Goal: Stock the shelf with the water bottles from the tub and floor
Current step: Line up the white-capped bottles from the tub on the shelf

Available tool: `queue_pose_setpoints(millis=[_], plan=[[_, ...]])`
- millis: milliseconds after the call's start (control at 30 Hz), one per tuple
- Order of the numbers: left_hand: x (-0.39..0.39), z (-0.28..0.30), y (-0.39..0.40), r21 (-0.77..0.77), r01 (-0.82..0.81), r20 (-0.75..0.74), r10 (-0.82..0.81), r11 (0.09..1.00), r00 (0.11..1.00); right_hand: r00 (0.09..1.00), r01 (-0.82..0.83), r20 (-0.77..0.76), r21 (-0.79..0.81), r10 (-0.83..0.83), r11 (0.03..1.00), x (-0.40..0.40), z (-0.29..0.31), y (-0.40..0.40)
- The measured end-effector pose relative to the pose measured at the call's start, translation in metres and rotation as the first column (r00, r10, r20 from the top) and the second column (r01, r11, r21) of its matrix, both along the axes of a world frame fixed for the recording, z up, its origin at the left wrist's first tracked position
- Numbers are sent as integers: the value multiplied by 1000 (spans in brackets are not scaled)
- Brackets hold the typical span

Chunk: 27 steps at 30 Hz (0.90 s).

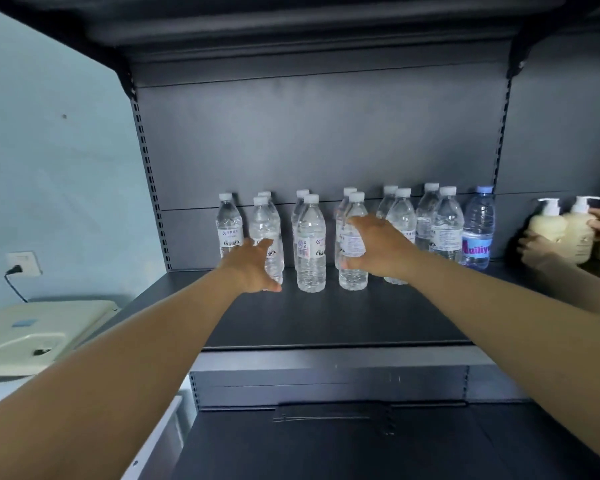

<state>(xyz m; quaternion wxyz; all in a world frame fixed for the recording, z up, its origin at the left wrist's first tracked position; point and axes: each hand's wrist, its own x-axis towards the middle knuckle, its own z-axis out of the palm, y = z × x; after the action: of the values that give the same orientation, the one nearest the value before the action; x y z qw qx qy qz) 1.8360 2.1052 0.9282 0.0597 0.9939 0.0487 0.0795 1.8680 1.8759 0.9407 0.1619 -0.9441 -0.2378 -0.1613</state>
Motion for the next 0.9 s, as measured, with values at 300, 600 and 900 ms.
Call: queue_pose_setpoints(millis=[300, 600, 900], plan=[[-90, -42, -44, 151, 92, -54, -85, 984, 995, 994, 70, -73, -188, -85, 980, -98, -44, -55], [-167, -172, -81, 46, 169, -185, -158, 984, 970, 965, 65, -248, -81, -83, 995, -180, -180, -92], [-198, -359, -116, -135, 136, -400, -180, 981, 898, 923, 103, -375, 26, -86, 994, -207, -367, -129]])
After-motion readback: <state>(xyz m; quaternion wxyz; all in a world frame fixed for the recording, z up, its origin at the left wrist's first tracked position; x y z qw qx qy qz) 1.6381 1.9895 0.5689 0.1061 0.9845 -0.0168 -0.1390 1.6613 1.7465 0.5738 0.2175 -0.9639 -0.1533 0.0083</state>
